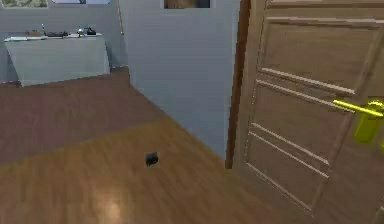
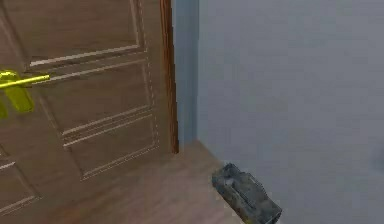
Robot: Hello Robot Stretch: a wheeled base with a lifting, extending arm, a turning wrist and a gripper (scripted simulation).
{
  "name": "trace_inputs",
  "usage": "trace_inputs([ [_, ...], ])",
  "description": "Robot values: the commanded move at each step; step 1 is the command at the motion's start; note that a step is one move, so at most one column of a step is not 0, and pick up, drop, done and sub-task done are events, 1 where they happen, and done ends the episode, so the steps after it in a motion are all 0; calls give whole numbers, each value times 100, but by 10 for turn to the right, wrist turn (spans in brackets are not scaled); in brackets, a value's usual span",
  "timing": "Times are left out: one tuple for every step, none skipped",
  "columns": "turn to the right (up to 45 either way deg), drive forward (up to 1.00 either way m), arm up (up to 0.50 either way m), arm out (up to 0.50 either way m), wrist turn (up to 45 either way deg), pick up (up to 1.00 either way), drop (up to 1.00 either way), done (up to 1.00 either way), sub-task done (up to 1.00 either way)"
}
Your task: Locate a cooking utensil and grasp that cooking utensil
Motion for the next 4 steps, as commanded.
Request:
trace_inputs([
  [-300,0,0,0,0,0,0,0,0],
  [0,100,0,0,0,0,0,0,0],
  [-90,0,0,0,0,0,0,0,0],
  [0,30,0,0,0,0,0,0,0],
])
